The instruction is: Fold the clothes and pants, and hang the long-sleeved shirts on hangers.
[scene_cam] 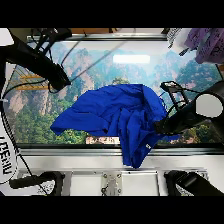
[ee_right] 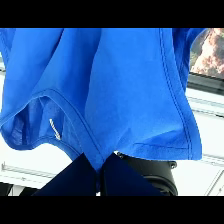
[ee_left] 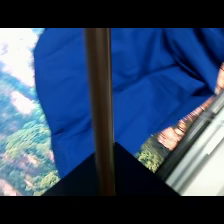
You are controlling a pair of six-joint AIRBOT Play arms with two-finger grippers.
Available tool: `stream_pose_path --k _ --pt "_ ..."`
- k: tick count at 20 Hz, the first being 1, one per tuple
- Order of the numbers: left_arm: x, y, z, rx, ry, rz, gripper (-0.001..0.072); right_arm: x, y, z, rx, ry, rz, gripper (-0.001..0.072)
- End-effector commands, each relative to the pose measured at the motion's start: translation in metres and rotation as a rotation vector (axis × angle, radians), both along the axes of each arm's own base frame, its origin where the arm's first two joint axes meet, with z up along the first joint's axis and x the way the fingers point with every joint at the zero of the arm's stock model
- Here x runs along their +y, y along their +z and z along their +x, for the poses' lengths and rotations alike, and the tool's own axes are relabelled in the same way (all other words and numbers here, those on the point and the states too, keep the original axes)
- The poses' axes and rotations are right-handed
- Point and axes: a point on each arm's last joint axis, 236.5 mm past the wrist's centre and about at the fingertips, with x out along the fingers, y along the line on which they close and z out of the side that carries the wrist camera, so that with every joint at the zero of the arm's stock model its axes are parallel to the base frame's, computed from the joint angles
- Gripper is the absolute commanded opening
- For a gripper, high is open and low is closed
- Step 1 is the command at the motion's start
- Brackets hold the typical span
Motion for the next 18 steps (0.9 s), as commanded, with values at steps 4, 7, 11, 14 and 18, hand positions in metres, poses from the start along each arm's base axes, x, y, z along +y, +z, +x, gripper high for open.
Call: stream_pose_path --k 4,7,11,14,18 --pt "0.007 -0.050 -0.062 0.124 -0.274 0.023 0.0008 0.000 -0.001 0.000 0.005 0.001 -0.003 0.0012" --pt "0.022 -0.071 -0.092 0.171 -0.327 -0.005 0.0008 0.001 -0.001 0.000 0.005 0.001 -0.003 0.0012" --pt "0.034 -0.087 -0.132 0.204 -0.353 -0.053 0.0008 0.001 -0.002 0.001 0.006 0.001 -0.003 0.0012" --pt "0.033 -0.101 -0.163 0.249 -0.365 -0.061 0.0009 0.001 -0.002 0.003 -0.003 -0.002 -0.002 0.0012" --pt "0.025 -0.123 -0.209 0.318 -0.428 -0.060 0.0009 0.002 -0.001 0.005 -0.010 -0.033 0.005 0.0012"
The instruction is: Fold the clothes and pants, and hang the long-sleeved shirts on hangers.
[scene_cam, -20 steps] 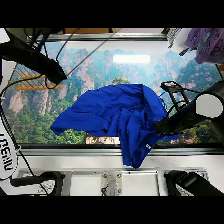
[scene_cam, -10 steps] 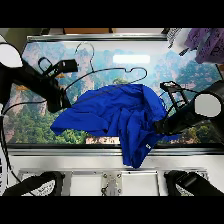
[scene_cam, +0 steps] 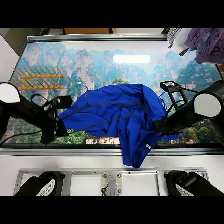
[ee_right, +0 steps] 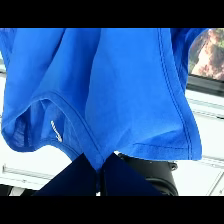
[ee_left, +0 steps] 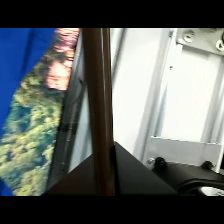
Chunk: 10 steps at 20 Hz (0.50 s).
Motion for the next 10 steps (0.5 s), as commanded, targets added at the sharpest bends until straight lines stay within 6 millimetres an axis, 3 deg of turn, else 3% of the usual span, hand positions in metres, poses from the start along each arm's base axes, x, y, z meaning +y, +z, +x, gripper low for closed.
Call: stream_pose_path --k 1,3,5,10 --pt "-0.007 -0.019 -0.043 0.054 -0.075 -0.004 0.0009 0.001 0.000 0.002 -0.007 -0.022 0.003 0.0012" --pt "-0.014 -0.029 -0.060 0.060 -0.120 -0.002 0.0009 0.001 0.000 0.002 -0.006 -0.027 0.003 0.0012" --pt "-0.022 -0.039 -0.062 0.015 -0.136 -0.007 0.0009 0.001 0.000 0.002 -0.003 -0.041 0.006 0.0012" --pt "-0.044 -0.042 -0.037 -0.077 -0.038 -0.070 0.0009 0.001 0.000 0.002 -0.003 -0.043 0.006 0.0012"
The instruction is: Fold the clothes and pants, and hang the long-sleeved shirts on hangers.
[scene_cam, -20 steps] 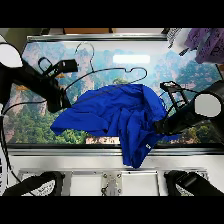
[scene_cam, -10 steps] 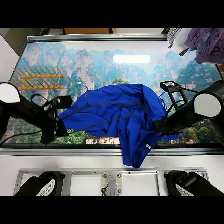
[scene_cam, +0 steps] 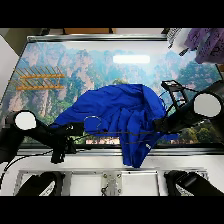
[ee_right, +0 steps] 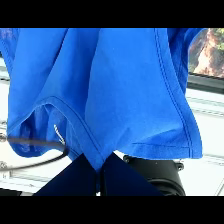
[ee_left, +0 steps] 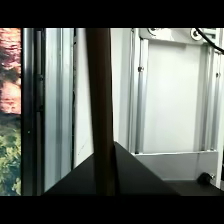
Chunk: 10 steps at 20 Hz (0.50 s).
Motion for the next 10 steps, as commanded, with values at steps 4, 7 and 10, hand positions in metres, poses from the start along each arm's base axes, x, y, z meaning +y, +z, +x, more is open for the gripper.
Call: stream_pose_path --k 4,7,10 --pt "-0.022 -0.011 0.011 0.073 0.065 -0.072 0.0009 0.000 0.000 0.000 0.001 -0.004 0.000 0.0012" --pt "-0.027 -0.021 -0.003 0.159 0.000 -0.044 0.0008 0.000 0.000 0.000 0.001 -0.004 0.000 0.0012" --pt "-0.036 -0.027 -0.009 0.177 -0.045 -0.034 0.0008 0.000 0.000 0.000 0.001 -0.004 0.000 0.0012"
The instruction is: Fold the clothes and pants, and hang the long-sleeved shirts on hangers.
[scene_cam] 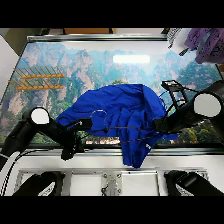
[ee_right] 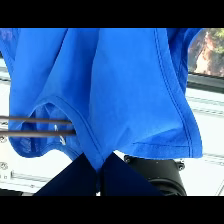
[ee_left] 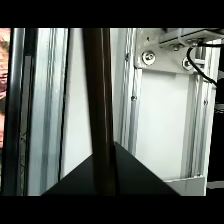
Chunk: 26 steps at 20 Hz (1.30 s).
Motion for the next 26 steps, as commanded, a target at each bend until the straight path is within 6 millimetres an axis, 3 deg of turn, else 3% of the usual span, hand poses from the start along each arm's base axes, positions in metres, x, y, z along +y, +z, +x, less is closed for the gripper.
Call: stream_pose_path --k 1,5,14,18,22,26 --pt "-0.010 -0.008 -0.006 0.026 -0.046 0.005 0.0008 0.000 0.000 0.000 0.000 0.001 0.000 0.0012" --pt "-0.020 -0.013 0.013 -0.051 -0.002 -0.012 0.0008 0.001 0.003 0.000 -0.005 0.002 0.004 0.0012" --pt "-0.034 -0.009 0.027 -0.092 0.049 -0.069 0.0009 0.010 0.023 0.002 -0.040 0.017 0.058 0.0011" --pt "-0.034 -0.009 0.026 -0.093 0.045 -0.070 0.0009 0.028 0.029 0.018 -0.115 0.044 0.131 0.0011" --pt "-0.033 -0.008 0.024 -0.088 0.031 -0.071 0.0009 0.016 0.032 0.037 -0.185 0.045 0.072 0.0011" --pt "-0.036 0.000 0.028 -0.122 -0.004 -0.092 0.0009 0.025 0.032 0.042 -0.180 0.103 0.081 0.0011"
